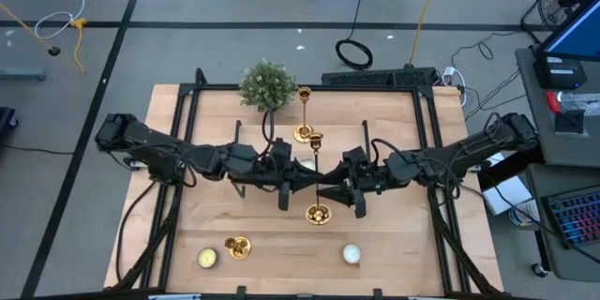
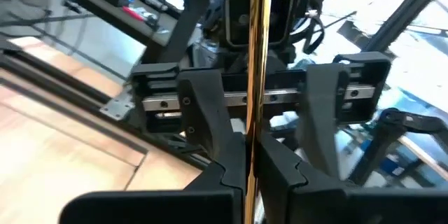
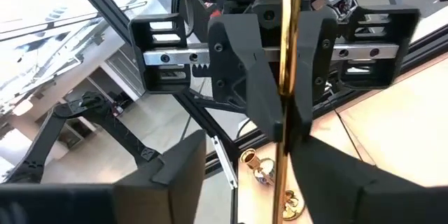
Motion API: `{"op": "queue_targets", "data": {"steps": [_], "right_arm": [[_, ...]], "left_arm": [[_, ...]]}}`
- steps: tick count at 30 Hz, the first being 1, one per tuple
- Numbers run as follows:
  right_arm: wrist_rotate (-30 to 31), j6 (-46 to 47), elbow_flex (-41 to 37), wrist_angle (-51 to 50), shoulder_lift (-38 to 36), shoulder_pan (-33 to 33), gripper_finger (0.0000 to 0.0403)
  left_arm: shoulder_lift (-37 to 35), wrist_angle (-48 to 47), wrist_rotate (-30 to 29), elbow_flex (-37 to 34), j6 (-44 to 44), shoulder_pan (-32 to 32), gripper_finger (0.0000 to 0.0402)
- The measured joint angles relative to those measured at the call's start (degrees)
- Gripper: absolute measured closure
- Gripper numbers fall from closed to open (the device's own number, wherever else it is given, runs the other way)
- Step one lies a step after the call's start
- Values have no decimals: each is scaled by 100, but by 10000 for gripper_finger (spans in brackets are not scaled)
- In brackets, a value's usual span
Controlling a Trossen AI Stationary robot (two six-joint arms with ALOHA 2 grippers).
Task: Stock candles and holders on shelf
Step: Align the right gold candle holder with the other gold candle holder on the shelf
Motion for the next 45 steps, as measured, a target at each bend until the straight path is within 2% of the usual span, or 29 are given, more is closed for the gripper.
{"op": "queue_targets", "data": {"steps": [5,13,17,27,36,45], "right_arm": [[51,-142,-4,-1,-141,-2,171],[61,-357,0,-19,-357,43,165],[62,-375,0,-8,-402,53,165],[188,-397,0,19,-398,292,165],[501,-619,0,22,-396,530,165],[488,-743,0,317,-394,570,165]], "left_arm": [[-282,-727,-1048,-3,-4,-274,385],[-948,-2362,-3853,-11,-153,-836,385],[-1010,-2818,-4663,-8,-149,-841,385],[-1016,-4067,-4856,-6,-668,-81,385],[-1016,-4338,-4922,-6,-725,303,385],[-1016,-5122,-5159,-6,-1344,613,385]]}}
